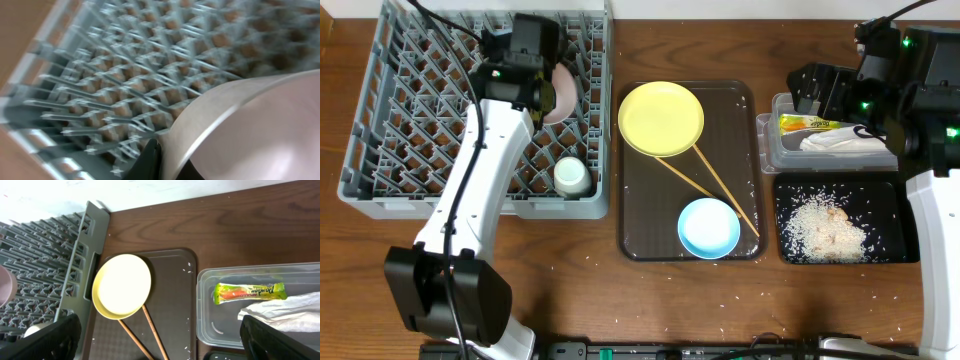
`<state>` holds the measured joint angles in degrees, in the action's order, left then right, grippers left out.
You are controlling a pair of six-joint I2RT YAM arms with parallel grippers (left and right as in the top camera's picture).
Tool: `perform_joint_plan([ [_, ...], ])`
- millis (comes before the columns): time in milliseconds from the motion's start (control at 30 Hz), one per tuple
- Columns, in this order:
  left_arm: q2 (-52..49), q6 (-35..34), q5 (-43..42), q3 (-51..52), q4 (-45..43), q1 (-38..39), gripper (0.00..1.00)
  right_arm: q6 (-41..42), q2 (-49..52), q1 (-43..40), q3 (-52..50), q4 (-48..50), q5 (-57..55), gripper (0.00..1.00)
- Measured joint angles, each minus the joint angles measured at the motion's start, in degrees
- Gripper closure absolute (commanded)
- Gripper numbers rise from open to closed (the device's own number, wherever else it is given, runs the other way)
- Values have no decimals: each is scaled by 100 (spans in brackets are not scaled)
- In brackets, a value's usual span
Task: Sort waste into correct bins and load items into the dishwasher
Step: 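Lift the pink plate and carry it into the dish rack, then release the pink plate upright in the rack, withdraw left gripper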
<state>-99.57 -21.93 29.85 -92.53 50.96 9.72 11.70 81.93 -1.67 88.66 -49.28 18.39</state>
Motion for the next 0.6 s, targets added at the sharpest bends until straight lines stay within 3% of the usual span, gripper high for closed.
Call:
perform_joint_plan([
  [600,-9,105,3665,1458,-1488,1082,93,0,0,0,0,0,-2,1],
])
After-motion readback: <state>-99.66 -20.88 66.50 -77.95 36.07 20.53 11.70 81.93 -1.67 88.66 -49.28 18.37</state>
